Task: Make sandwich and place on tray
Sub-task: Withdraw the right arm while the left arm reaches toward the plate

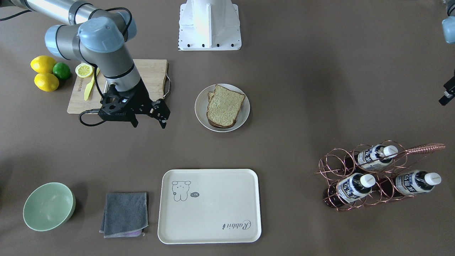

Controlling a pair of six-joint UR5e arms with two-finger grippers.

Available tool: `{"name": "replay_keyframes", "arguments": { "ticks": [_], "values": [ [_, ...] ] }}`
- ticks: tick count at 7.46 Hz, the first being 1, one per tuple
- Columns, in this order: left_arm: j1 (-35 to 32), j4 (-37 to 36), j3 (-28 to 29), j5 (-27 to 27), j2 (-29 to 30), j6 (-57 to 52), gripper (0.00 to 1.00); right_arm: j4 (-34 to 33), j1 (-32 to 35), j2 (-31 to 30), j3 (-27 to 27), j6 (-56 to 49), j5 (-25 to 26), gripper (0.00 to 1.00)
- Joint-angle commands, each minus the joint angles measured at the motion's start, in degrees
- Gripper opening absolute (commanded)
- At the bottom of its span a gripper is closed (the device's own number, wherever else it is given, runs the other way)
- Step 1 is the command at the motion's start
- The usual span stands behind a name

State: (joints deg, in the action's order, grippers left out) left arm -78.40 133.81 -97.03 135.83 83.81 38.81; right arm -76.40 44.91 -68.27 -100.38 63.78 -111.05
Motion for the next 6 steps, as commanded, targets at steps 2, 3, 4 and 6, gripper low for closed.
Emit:
{"name": "replay_keyframes", "arguments": {
  "ticks": [2,3,4,6],
  "values": [
    [10.42,6.02,-9.81,-5.63,-6.54,18.71,0.98,0.11,15.95,-17.55,-3.51,-30.03,-9.25,1.0],
    [15.86,6.02,-12.28,-10.28,-6.73,23.97,0.98,0.03,20.44,-20.64,-3.07,-37.6,-11.19,1.0],
    [21.31,5.94,-14.13,-14.93,-6.55,28.46,0.98,-0.06,24.92,-23.19,-2.2,-44.02,-13.99,0.99],
    [32.21,4.1,-15.56,-24.87,-2.63,37.26,0.98,-0.06,35.11,-25.5,3.06,-56.95,-19.97,0.99]
  ]
}}
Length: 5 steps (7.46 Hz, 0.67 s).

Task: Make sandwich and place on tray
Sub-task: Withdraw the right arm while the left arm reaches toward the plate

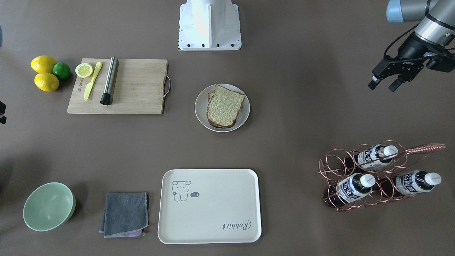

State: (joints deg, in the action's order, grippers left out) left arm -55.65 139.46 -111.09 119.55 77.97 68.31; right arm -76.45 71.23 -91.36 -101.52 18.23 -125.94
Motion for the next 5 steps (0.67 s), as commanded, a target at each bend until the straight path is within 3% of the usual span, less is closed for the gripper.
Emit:
{"name": "replay_keyframes", "arguments": {
  "ticks": [1,3,5],
  "values": [
    [14.73,-6.44,-1.76,-13.68,8.46,11.45,0.98,-0.02,13.45,-2.68,7.19,-16.77,-7.19,0.99],
    [23.53,-20.74,-1.16,-20.82,22.42,15.61,0.97,-0.02,18.4,-2.94,9.93,-20.95,-9.5,0.98],
    [30.21,-24.68,1.38,-26.18,27.58,15.97,0.97,-0.02,21.38,-5.57,10.9,-20.96,-8.71,0.98]
  ]
}}
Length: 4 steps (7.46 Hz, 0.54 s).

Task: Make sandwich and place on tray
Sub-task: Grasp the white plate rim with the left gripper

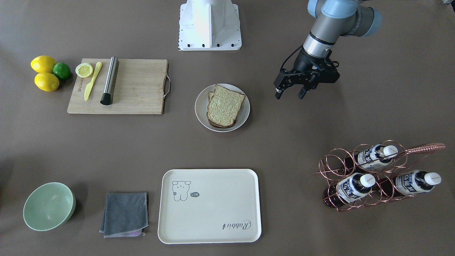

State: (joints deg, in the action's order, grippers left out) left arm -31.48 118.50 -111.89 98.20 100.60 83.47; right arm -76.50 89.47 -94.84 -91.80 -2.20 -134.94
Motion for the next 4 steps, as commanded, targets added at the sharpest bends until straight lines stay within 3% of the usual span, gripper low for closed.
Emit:
{"name": "replay_keyframes", "arguments": {
  "ticks": [1,3,4],
  "values": [
    [7.82,-3.63,3.59,-5.9,6.44,0.82,0.97,0.04,5.43,-2.8,1.19,-0.61,0.99,0.98],
    [9.5,-1.8,7.98,-7.14,8.37,0.73,0.84,-0.48,6.68,-2.64,0.49,-0.62,4.23,0.98],
    [9.42,-1.35,8.96,-7.06,8.65,0.38,0.66,-0.4,6.42,-2.37,0.4,-0.53,5.55,0.98]
  ]
}}
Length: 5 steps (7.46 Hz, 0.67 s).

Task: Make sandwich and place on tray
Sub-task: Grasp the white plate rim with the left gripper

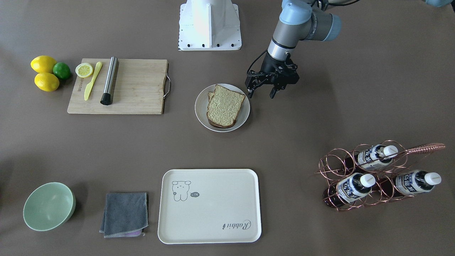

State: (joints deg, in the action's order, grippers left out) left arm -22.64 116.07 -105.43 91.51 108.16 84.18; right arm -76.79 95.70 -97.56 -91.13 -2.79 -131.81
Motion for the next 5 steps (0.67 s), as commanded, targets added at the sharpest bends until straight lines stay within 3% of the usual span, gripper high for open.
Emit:
{"name": "replay_keyframes", "arguments": {
  "ticks": [1,5],
  "values": [
    [0.58,1.18,2.59,-0.37,1.53,-0.34,0.59,0.06,0.19,0.26,-0.19,-0.02,2.43,0.98],
    [0.23,1.18,3.38,-0.28,3.9,-0.43,0.5,0.15,0.1,0.35,-0.18,-0.02,2.43,0.99]
  ]
}}
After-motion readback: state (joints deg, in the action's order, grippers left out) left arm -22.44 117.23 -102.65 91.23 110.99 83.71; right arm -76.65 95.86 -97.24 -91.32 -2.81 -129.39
